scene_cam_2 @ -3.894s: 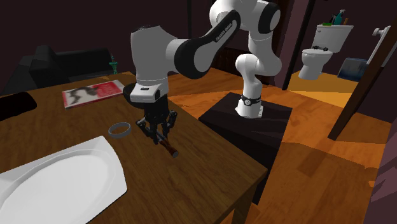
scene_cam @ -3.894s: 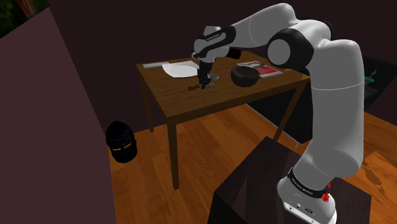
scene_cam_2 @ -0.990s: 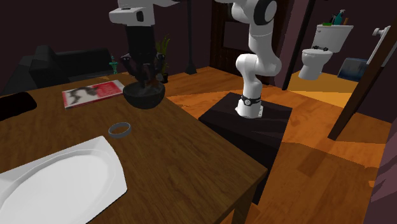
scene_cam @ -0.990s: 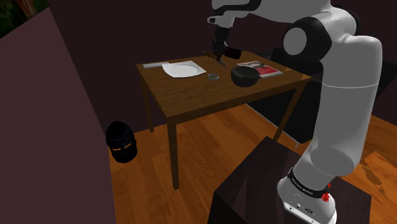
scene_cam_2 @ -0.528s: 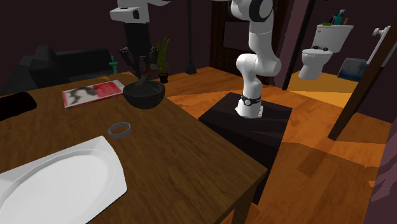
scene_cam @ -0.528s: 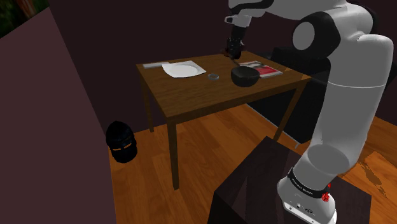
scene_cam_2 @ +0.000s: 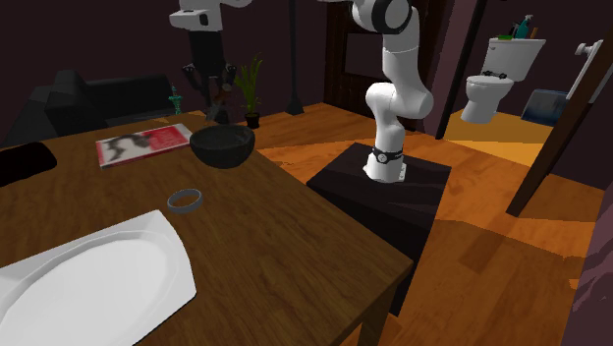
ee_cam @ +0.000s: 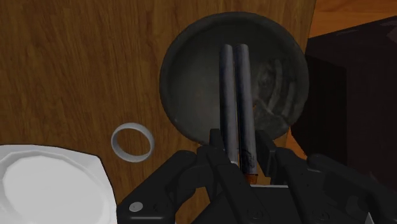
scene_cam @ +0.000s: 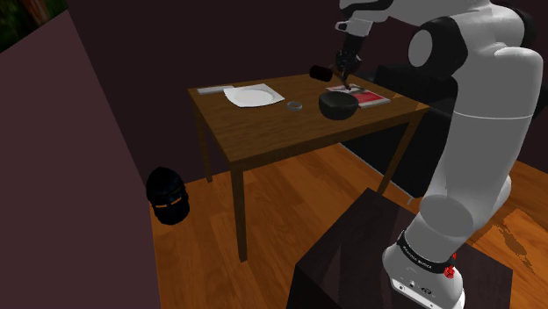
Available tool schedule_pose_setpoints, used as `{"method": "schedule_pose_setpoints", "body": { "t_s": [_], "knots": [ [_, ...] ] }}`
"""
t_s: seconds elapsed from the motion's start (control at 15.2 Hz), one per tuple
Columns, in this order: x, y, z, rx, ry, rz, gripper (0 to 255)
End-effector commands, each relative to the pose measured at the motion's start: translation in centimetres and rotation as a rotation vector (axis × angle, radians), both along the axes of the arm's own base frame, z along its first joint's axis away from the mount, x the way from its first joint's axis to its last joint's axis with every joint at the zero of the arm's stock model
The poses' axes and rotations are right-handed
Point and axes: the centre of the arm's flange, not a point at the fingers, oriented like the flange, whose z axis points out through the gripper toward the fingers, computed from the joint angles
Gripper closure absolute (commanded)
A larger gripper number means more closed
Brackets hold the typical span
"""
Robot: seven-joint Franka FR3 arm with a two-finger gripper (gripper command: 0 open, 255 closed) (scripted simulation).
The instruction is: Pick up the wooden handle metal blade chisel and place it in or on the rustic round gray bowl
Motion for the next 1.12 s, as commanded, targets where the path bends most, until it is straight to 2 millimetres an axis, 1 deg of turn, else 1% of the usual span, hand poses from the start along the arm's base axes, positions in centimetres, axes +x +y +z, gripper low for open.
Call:
{"method": "schedule_pose_setpoints", "body": {
  "t_s": [0.0,0.92,1.06],
  "knots": [
    [-0.8,-1.1,-0.6,0.0,0.0,0.002,255],
    [-0.8,-1.1,-8.0,0.0,0.0,0.002,255],
    [-0.8,-1.1,-8.3,0.0,0.0,0.001,255]
  ]
}}
